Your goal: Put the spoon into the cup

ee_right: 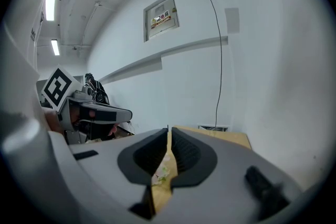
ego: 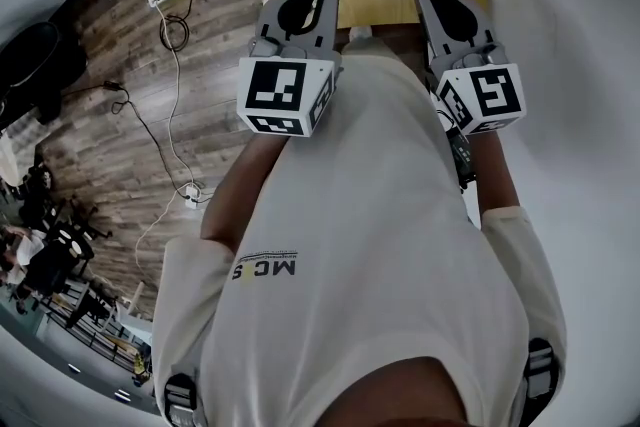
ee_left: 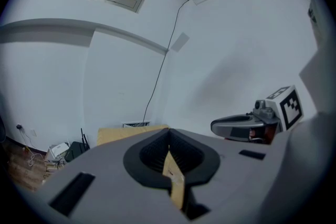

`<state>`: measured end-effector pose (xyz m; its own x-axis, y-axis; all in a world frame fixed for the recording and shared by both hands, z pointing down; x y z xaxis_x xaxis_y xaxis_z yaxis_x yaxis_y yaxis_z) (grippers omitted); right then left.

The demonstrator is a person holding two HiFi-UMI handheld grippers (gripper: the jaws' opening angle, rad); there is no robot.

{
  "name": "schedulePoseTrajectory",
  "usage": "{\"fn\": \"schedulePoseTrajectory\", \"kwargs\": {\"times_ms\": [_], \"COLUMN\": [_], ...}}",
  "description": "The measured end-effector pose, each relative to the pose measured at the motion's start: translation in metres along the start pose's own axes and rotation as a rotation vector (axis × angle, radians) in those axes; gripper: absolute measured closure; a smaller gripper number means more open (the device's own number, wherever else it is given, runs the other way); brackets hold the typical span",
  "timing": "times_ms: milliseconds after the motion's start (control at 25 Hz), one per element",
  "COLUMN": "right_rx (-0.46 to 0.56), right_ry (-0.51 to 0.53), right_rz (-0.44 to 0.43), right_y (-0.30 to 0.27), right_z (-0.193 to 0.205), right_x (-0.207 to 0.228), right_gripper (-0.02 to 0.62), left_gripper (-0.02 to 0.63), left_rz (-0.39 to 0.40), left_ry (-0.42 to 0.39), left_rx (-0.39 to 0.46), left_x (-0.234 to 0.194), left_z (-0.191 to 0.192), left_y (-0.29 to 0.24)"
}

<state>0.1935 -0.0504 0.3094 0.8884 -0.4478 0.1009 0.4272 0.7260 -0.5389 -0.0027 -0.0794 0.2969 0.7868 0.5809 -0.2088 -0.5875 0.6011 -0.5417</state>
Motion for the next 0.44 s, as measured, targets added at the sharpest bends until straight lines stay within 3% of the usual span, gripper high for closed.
{"fn": "schedulePoseTrajectory", "kwargs": {"times_ms": [440], "right_rx": [-0.006], "right_ry": [-0.013], "right_rz": [0.026], "right_y": [-0.0027], "right_z": [0.0011], "right_x": [0.0013], "right_gripper": [0.551], "left_gripper": [0.592], "left_rz": [0.019], "left_ry": [-0.003], "left_rx": [-0.012], "left_x": [-0.0023], "left_z": [-0.0024], "left_y": [-0.0059]}}
Point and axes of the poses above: the fingertips, and each gripper's own axes: y backward along the fingers, x to its right, z out of its underside, the point moved 8 cm from there along y, backward along the fingers, and after that the axes turned 11 degrees about -x, right-handed, at the moved point
